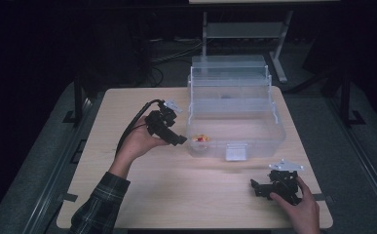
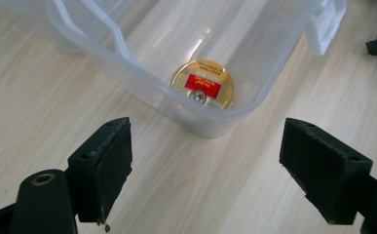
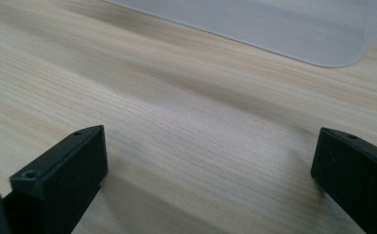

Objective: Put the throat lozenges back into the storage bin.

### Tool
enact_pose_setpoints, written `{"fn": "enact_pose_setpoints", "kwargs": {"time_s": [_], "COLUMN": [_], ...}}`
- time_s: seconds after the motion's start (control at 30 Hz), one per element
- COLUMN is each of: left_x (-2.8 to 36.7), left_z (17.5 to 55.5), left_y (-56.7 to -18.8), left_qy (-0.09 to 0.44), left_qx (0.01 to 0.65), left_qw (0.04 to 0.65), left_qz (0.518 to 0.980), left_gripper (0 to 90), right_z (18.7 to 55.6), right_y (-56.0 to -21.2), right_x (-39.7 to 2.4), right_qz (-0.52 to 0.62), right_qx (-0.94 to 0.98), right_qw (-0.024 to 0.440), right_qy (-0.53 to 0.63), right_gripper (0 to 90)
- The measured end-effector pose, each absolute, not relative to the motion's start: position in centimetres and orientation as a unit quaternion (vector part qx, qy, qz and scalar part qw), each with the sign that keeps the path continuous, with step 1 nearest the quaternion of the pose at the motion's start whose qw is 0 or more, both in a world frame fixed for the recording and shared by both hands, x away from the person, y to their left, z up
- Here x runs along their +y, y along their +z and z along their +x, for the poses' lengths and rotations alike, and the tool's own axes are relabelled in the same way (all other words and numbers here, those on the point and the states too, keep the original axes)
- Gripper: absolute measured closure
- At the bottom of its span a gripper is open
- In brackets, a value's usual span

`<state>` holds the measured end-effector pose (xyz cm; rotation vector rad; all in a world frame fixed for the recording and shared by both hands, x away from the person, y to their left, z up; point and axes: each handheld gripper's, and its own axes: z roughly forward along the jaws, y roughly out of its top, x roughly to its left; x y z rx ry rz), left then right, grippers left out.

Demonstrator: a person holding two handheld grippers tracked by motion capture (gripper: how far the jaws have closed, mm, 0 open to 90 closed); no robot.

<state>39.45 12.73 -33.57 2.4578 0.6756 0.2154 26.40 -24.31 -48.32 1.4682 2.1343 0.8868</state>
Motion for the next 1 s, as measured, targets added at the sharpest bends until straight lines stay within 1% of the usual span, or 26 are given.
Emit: {"fn": "enact_pose_setpoints", "kwargs": {"time_s": [0.3,0.47,1.0], "left_x": [14.5,15.1,18.6], "left_z": [38.7,38.2,35.5], "left_y": [-34.8,-35.4,-37.9], "left_qy": [0.082,0.085,0.1], "left_qx": [0.268,0.267,0.288], "left_qw": [0.294,0.296,0.31], "left_qz": [0.914,0.913,0.9], "left_gripper": [18.8,18.4,15.6], "right_z": [26.4,26.4,26.4], "right_y": [-48.3,-48.3,-48.3], "right_x": [-24.3,-24.3,-24.3], "right_qz": [0.525,0.525,0.525], "right_qx": [0.764,0.764,0.764], "right_qw": [0.2,0.2,0.2], "right_qy": [0.317,0.317,0.317], "right_gripper": [0.0,0.0,0.0]}}
